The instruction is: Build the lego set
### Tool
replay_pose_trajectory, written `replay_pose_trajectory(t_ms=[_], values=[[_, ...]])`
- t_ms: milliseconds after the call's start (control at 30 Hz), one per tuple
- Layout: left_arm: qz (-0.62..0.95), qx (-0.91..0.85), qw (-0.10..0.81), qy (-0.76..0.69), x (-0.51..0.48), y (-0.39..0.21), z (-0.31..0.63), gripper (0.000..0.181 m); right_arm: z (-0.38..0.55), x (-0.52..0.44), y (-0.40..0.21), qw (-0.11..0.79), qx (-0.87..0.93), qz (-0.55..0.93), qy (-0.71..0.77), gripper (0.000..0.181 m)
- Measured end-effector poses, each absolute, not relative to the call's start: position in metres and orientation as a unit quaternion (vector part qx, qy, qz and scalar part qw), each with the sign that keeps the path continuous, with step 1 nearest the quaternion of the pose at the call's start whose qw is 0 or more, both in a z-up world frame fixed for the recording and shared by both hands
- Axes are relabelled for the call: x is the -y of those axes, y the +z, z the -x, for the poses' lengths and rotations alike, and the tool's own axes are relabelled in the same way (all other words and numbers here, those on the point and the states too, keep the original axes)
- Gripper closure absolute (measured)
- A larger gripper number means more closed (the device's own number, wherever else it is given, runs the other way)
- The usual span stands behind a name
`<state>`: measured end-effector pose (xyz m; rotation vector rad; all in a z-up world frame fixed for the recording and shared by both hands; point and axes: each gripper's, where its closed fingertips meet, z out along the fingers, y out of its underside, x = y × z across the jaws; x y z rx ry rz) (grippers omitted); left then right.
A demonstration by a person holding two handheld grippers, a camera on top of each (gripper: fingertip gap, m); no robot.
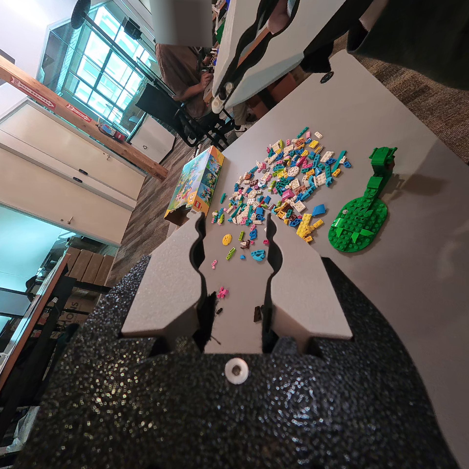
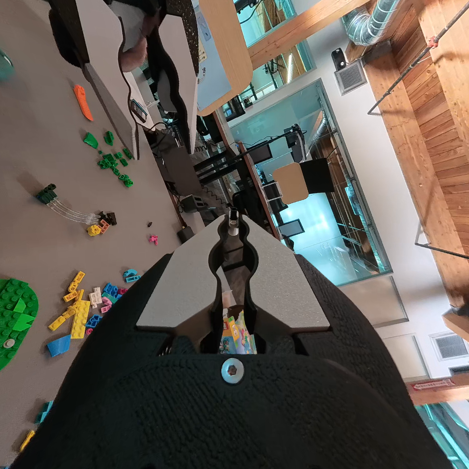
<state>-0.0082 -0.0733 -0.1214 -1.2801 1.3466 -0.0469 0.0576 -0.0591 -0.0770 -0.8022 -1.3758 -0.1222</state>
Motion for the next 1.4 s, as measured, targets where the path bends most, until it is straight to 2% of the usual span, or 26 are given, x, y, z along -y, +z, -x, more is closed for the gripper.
replay_pose_trajectory(t_ms=[200, 400, 533, 700, 900, 1067, 1200, 1400], values=[[0.555, -0.584, 0.592, -0.024, 0.073, -0.124, 0.007, 0.135, -0.061, 0.054, -0.080, 0.696, 0.611, 0.374, -0.041, 0.175], [0.505, -0.618, 0.580, -0.163, 0.104, -0.128, -0.023, 0.132, -0.091, 0.037, -0.108, 0.666, 0.567, 0.470, 0.119, 0.175], [0.519, -0.631, 0.531, -0.223, 0.104, -0.154, -0.044, 0.130, -0.118, 0.036, -0.142, 0.622, 0.532, 0.532, 0.216, 0.175], [0.574, -0.649, 0.478, -0.147, 0.070, -0.206, -0.041, 0.129, -0.146, 0.037, -0.172, 0.605, 0.495, 0.579, 0.231, 0.175], [0.660, -0.600, 0.439, -0.113, 0.045, -0.235, 0.002, 0.128, -0.158, 0.033, -0.181, 0.608, 0.468, 0.597, 0.236, 0.175], [0.752, -0.472, 0.442, -0.129, 0.038, -0.260, 0.049, 0.121, -0.136, 0.023, -0.174, 0.615, 0.430, 0.600, 0.278, 0.175], [0.812, -0.356, 0.439, -0.146, 0.034, -0.289, 0.069, 0.117, -0.089, 0.024, -0.154, 0.610, 0.378, 0.585, 0.377, 0.175], [0.834, -0.295, 0.449, -0.124, 0.029, -0.307, 0.071, 0.116, -0.025, 0.033, -0.150, 0.608, 0.385, 0.565, 0.403, 0.175]])
